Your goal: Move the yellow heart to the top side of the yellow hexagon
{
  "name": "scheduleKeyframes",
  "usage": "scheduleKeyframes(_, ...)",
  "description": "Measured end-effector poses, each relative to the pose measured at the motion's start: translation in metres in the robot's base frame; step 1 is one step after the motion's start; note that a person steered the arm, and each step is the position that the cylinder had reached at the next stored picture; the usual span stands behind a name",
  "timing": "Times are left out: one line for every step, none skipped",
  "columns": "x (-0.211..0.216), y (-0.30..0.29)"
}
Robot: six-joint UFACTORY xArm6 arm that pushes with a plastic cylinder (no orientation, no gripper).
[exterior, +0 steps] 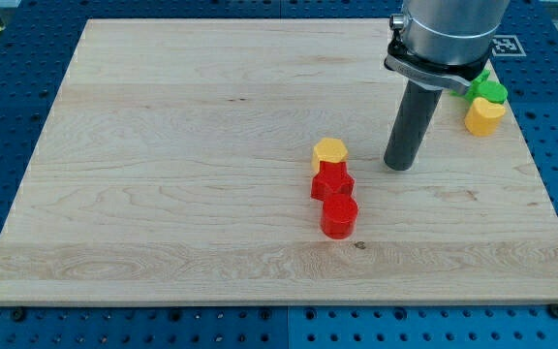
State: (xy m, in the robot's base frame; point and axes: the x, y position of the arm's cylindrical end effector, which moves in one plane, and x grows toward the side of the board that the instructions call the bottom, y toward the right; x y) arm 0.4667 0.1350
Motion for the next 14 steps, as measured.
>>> scheduleKeyframes(0.0,0.0)
scheduleKeyframes(0.007,0.008)
scheduleKeyframes(0.014,0.02)
scheduleKeyframes(0.014,0.031)
scheduleKeyframes(0.019,0.071)
scheduleKeyframes(0.019,0.085)
scheduleKeyframes(0.019,0.085)
scheduleKeyframes(0.019,0.102)
scheduleKeyframes(0.019,0.152)
scheduleKeyframes(0.019,0.183)
scheduleKeyframes(0.015,0.21)
scheduleKeyframes(-0.025,0.205)
scheduleKeyframes(-0.053,0.193)
scheduleKeyframes(-0.067,0.166)
